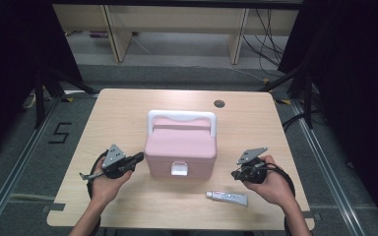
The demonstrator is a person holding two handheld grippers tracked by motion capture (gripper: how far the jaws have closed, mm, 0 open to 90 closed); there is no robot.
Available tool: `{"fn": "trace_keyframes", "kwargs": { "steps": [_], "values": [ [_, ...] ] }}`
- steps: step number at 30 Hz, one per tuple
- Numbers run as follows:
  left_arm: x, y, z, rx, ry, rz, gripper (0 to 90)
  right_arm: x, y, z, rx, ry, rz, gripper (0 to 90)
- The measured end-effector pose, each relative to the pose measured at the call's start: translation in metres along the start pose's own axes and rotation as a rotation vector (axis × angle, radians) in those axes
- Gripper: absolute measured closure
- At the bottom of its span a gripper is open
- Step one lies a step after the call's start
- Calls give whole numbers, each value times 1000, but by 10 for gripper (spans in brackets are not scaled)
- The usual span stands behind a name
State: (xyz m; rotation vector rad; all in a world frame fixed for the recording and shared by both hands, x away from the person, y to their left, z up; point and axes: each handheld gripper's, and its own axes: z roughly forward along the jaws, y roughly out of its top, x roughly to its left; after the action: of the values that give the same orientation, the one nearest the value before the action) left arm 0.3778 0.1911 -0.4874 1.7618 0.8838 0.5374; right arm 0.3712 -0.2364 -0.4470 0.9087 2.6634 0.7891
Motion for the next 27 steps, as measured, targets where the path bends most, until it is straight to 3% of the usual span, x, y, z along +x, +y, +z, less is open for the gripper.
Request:
{"fn": "trace_keyframes", "kwargs": {
  "steps": [3, 4, 5, 7, 8, 10, 11, 14, 16, 20, 23, 24, 25, 27],
  "values": [
    [0, 2, 5, -2, -17, -7, 900, 0, 2, 2, -36, -6, 11, 900],
    [-1, 3, 7, -8, -24, -5, 900, -2, 6, 4, -64, -5, -13, 900],
    [-1, 4, 9, -6, -19, -1, 900, -1, 8, 7, -92, -10, -5, 900],
    [0, 5, 10, -9, -27, -5, 900, -2, 10, 7, -90, -12, -4, 900],
    [-1, 5, 10, -4, -29, -8, 900, 0, 14, 11, -125, -28, 13, 900],
    [-2, 7, 14, -9, -51, 7, 900, -1, 16, 12, -118, -23, 7, 900],
    [-3, 9, 16, -5, -55, 10, 900, -2, 18, 15, -149, -35, 23, 900],
    [-10, 15, 25, 0, -69, 27, 900, -3, 20, 16, -166, -48, 44, 900],
    [-13, 21, 34, 10, -66, 50, 900, -6, 19, 13, -142, -69, 45, 900],
    [-15, 24, 42, 18, -76, 59, 900, -10, 12, 11, -157, -70, 65, 900],
    [-19, 27, 48, 23, -78, 64, 900, -11, 9, 7, -139, -74, 72, 900],
    [-20, 27, 50, 19, -84, 64, 900, -12, 8, 7, -158, -86, 44, 900],
    [-20, 28, 50, 25, -81, 69, 900, -12, 6, 3, -126, -71, 71, 900],
    [-23, 29, 50, 30, -84, 77, 900, -14, 5, 5, -153, -81, 52, 900]
  ]
}}
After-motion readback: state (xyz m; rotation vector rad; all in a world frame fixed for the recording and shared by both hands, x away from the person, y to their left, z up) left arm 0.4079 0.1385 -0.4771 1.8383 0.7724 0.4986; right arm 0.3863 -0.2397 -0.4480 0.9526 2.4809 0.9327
